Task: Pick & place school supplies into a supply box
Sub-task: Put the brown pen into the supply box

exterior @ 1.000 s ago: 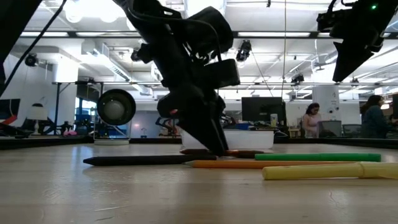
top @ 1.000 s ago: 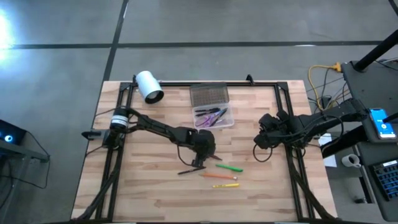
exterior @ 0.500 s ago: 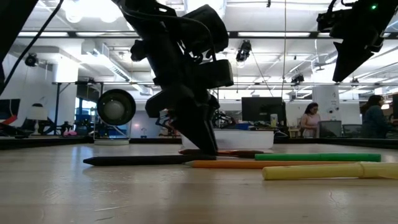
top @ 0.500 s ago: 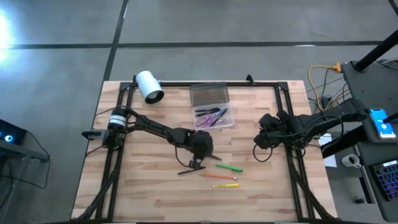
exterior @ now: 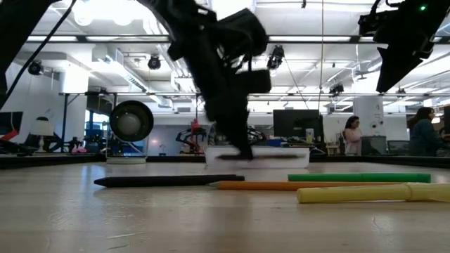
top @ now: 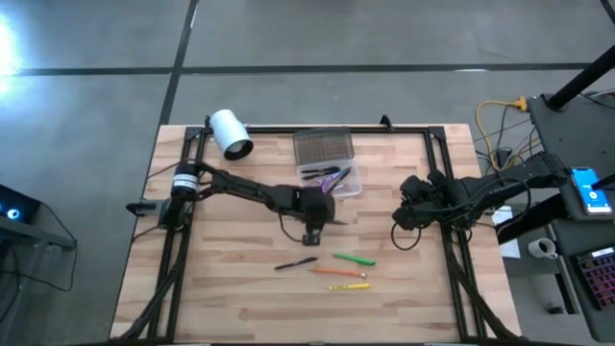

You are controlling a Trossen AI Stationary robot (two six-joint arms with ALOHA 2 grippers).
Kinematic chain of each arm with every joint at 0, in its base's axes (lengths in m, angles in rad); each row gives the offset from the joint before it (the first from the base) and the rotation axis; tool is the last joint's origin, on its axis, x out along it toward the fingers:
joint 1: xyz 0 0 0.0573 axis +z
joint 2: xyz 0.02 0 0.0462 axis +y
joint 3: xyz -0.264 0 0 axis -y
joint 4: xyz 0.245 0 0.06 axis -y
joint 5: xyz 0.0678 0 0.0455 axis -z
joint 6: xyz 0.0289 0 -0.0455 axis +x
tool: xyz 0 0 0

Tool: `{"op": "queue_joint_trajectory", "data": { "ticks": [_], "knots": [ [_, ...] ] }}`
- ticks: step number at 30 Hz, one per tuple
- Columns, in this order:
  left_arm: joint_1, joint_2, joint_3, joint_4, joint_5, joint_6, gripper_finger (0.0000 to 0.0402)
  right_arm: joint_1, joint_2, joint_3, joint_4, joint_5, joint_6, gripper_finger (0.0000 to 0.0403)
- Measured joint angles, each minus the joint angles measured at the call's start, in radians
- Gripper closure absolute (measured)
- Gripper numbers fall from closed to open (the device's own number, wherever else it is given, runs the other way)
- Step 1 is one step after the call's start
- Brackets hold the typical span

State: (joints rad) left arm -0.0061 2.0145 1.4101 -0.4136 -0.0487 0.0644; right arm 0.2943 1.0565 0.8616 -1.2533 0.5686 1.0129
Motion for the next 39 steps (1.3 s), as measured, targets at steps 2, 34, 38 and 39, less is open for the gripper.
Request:
{"op": "queue_joint_trajectory", "data": {
  "ticks": [2, 34, 38, 39],
  "knots": [
    [0.015, -0.001, 0.040, -0.003, 0.007, -0.018, 0.0392, 0.000, 0.000, 0.000, 0.000, 0.000, 0.000, 0.0266],
    [0.236, 0.050, 0.074, 0.052, 0.073, -0.104, 0.0392, -0.001, 0.000, 0.000, 0.000, 0.011, 0.035, 0.0266],
    [0.235, 0.056, 0.076, 0.066, 0.072, -0.104, 0.0379, -0.001, 0.000, 0.000, 0.001, 0.011, 0.035, 0.0266],
    [0.235, 0.057, 0.076, 0.072, 0.073, -0.103, 0.0373, -0.001, 0.000, 0.000, 0.002, 0.011, 0.035, 0.0266]
  ]
}}
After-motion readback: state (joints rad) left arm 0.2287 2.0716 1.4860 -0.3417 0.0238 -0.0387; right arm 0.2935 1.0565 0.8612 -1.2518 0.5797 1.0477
